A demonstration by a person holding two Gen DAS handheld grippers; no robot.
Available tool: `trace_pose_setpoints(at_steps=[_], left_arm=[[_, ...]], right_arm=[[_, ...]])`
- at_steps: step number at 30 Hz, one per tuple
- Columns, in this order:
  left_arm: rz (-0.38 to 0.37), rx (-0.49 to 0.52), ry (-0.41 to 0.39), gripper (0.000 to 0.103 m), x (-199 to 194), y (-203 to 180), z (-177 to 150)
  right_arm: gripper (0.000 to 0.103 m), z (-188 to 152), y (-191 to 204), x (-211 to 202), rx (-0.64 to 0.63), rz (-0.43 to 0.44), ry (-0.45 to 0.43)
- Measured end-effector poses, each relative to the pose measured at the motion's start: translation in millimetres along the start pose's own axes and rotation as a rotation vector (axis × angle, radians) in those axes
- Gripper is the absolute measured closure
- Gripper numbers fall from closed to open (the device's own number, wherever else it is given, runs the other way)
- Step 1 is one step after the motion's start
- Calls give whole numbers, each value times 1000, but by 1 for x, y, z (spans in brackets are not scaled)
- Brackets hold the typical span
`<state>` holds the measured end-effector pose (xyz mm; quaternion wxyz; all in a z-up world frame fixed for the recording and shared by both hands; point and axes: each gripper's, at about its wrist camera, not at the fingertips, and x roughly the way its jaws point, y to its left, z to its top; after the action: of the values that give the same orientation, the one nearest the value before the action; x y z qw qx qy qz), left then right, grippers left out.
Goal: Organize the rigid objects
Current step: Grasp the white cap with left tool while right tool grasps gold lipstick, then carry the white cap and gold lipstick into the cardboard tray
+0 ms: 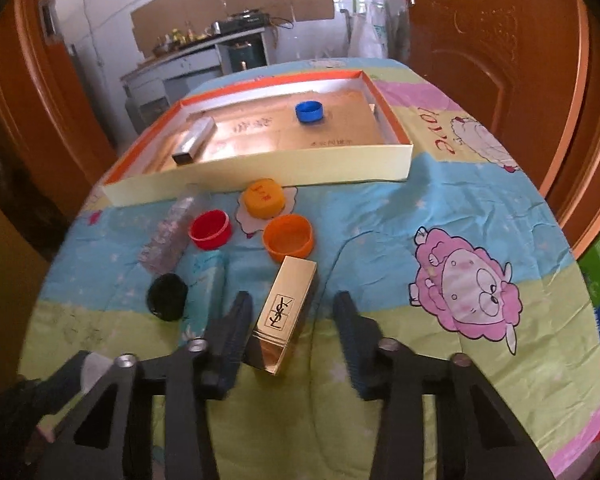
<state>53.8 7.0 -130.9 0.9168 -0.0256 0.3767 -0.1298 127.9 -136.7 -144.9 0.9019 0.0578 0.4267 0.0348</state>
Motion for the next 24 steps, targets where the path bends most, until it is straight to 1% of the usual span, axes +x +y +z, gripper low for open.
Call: trace_pose_setpoints(at_steps=[1,3,8,14,24], left_arm=[[2,-1,1,72,0,1,0],[10,-3,6,72,1,3,0],[17,-16,2,72,0,9,0],[20,-9,-8,72,-4,8,5],[29,25,-52,72,-15,6,30]], right_arm=[[81,0,1,0,-7,-4,-6],[85,0,1,-2,-10,0,-8],[85,-6,-6,-10,-18,35,-6],[85,-6,-15,-29,-29,72,-28],[85,8,-24,-51,-58,78,-73]])
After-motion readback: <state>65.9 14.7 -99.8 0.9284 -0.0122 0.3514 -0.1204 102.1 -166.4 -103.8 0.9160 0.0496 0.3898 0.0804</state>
